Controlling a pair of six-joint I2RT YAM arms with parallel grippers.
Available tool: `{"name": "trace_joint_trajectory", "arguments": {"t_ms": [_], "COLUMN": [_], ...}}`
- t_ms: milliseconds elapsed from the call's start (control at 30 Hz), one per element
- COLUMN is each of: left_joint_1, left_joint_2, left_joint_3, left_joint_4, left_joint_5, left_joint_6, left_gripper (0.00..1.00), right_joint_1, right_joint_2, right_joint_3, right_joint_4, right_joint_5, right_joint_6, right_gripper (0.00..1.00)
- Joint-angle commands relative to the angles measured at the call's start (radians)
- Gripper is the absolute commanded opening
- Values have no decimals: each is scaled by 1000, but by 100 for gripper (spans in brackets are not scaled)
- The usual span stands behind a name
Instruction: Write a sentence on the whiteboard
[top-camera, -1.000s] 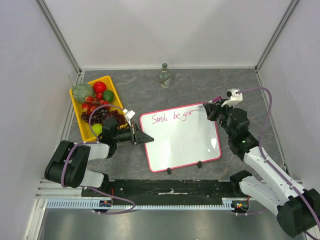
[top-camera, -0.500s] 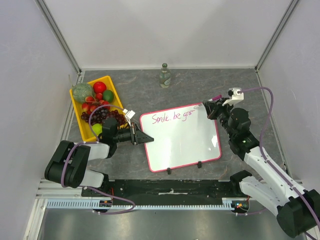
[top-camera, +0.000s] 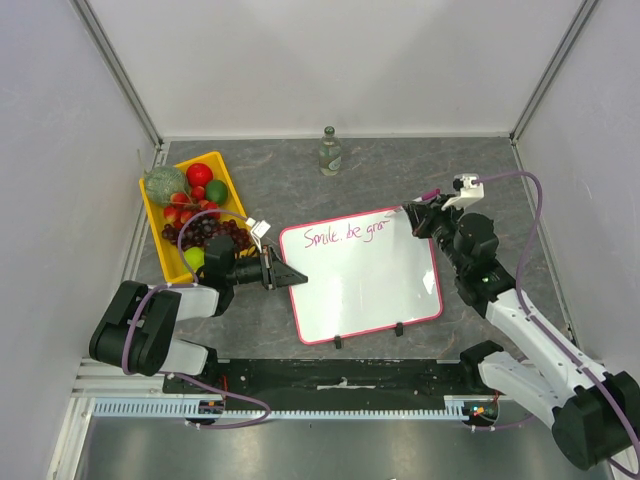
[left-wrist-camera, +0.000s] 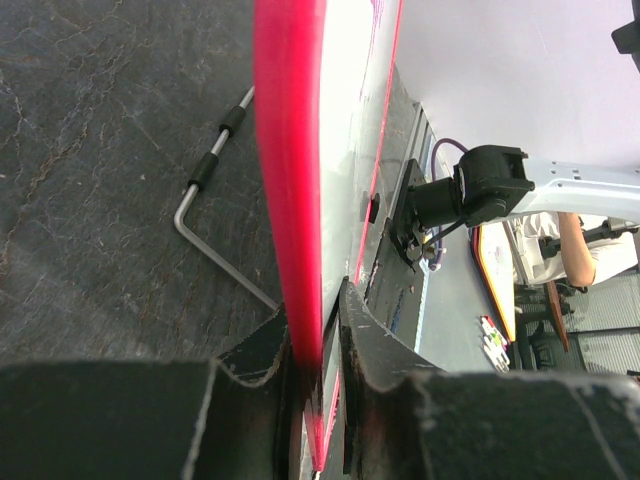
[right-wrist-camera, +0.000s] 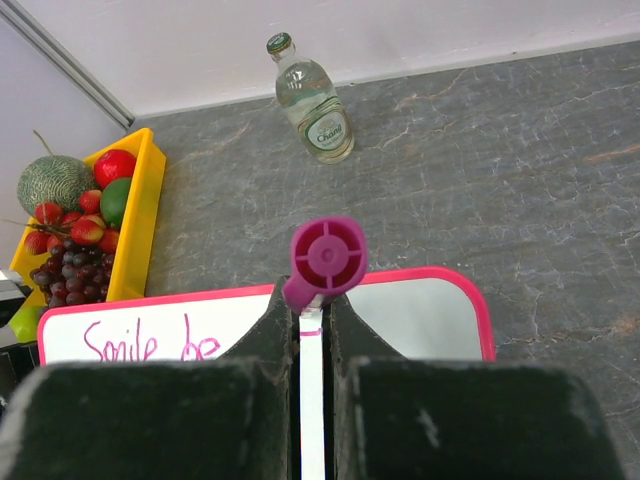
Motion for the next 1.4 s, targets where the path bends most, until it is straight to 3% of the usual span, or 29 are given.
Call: {"name": "trace_joint_trajectory", "arguments": {"t_ms": [0, 700, 1367], "left_joint_1": [-11, -9, -11], "left_joint_2": [14, 16, 14], "left_joint_3": [-16, -16, -16], "left_joint_4": [-32, -32, -31], "left_joint_5": [-49, -49, -49], "left_joint_6": [105, 107, 105], "left_gripper": [2, 2, 2], "right_joint_1": [-4, -2, -4], "right_joint_2": [-26, -103, -129], "right_joint_3": [-18, -87, -7], "right_joint_4": [5, -55, -74], "right_joint_5": [-13, -45, -4], "right_joint_6": [0, 13, -4], "right_gripper": [0, 0, 0]}}
